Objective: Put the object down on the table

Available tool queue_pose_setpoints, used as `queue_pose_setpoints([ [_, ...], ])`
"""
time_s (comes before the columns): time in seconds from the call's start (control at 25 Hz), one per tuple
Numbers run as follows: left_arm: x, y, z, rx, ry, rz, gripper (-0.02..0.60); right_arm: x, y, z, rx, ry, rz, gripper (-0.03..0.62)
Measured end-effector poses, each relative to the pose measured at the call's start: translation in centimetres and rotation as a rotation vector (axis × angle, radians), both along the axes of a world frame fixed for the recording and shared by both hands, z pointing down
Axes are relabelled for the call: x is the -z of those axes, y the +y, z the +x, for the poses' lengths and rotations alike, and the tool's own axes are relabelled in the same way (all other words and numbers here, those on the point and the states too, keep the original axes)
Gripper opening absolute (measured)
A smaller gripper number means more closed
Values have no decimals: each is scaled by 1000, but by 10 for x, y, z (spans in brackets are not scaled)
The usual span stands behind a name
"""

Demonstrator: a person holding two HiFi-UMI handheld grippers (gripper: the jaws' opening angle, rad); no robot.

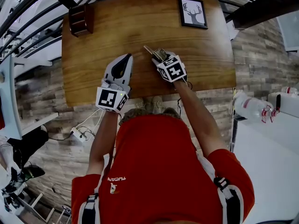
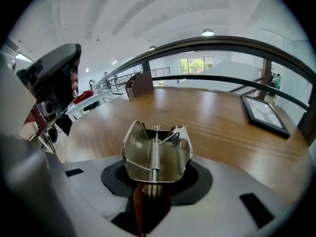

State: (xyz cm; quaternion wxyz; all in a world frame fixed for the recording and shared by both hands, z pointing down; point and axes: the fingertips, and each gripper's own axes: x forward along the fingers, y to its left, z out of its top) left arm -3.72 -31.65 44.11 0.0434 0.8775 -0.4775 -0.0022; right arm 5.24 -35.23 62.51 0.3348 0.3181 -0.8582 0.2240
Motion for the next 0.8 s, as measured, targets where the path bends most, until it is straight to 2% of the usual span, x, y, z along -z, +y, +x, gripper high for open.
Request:
queue_pose_setpoints([
  [0.12, -3, 2, -2, 0, 5, -10, 9, 0, -2, 2, -8, 5, 15, 169],
  [0.28, -4, 4, -3, -2, 9, -14, 9, 3, -6, 7, -32, 3, 35, 236],
  [0.8, -4, 8, -4, -3, 4, -18, 9, 2, -9, 41, -132, 24, 61, 300],
])
